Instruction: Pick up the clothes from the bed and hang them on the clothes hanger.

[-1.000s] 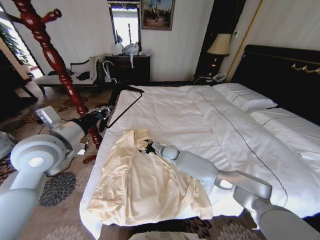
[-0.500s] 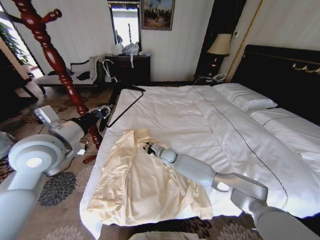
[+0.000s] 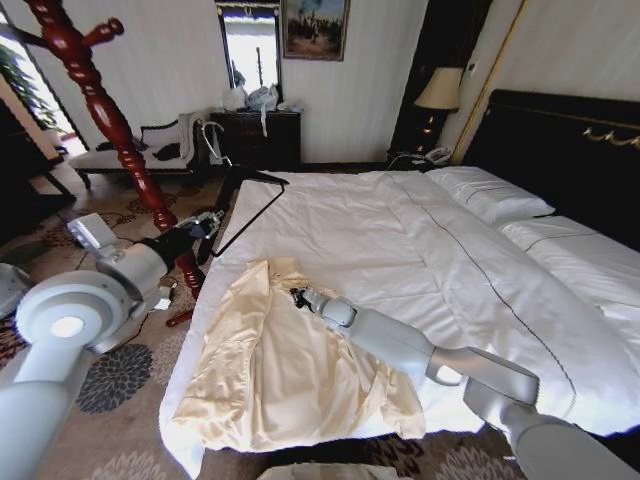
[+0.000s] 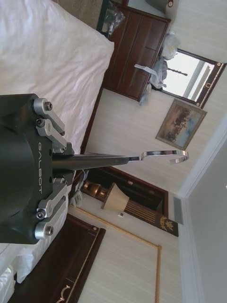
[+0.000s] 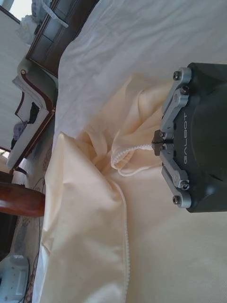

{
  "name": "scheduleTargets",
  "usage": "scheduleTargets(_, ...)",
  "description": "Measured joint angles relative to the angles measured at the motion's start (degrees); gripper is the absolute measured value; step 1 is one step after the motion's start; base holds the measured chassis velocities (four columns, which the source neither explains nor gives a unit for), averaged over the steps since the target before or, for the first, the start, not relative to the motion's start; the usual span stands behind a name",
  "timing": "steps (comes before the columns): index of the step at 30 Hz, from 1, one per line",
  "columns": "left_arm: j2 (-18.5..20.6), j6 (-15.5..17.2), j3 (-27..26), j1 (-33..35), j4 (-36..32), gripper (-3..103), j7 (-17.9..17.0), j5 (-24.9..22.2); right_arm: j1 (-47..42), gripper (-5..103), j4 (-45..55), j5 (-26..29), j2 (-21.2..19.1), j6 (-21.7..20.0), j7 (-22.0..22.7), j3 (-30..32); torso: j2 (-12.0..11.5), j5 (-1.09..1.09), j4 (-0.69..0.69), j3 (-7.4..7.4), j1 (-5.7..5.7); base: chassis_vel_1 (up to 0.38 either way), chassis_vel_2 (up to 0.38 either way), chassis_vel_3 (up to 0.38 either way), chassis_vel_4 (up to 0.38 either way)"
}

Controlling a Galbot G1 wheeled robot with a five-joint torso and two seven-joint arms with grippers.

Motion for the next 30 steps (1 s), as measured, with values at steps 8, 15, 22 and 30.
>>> scheduleTargets(8, -0.2, -0.1, -3.8, 4.7, -0.3, 16, -0.1, -0.4, -0.1, 0, 5.0, 7.1, -6.5, 0.5, 2.8, 5.1, 0.0, 0.01, -0.02, 0.00, 0.00, 0.000, 0.000, 0.000, 0.000)
scheduleTargets(15, -0.7, 1.4, -6.2, 11.0, -3.3, 16, -0.6, -1.0, -0.4, 0, 6.4, 13.9, -10.9, 0.1, 3.7, 13.2, 0.0, 0.01, 0.00, 0.00, 0.00, 0.000, 0.000, 0.000, 0.000)
scheduleTargets(22, -2.3, 3.2, 0.3, 17.6, -5.8, 16, -1.8, 0.3, -2.0, 0, 7.8, 19.6, -14.4, 2.3, 3.7, 22.0, 0.0, 0.02, -0.02, 0.00, 0.00, 0.000, 0.000, 0.000, 0.000)
scheduleTargets(30, -6.6, 3.6, 10.1, 19.3, -6.5, 16, -0.9, 2.8, -0.3, 0, 10.5, 26.2, -14.0, 7.3, 3.5, 26.2, 0.0, 0.00, 0.00, 0.00, 0.00, 0.000, 0.000, 0.000, 0.000)
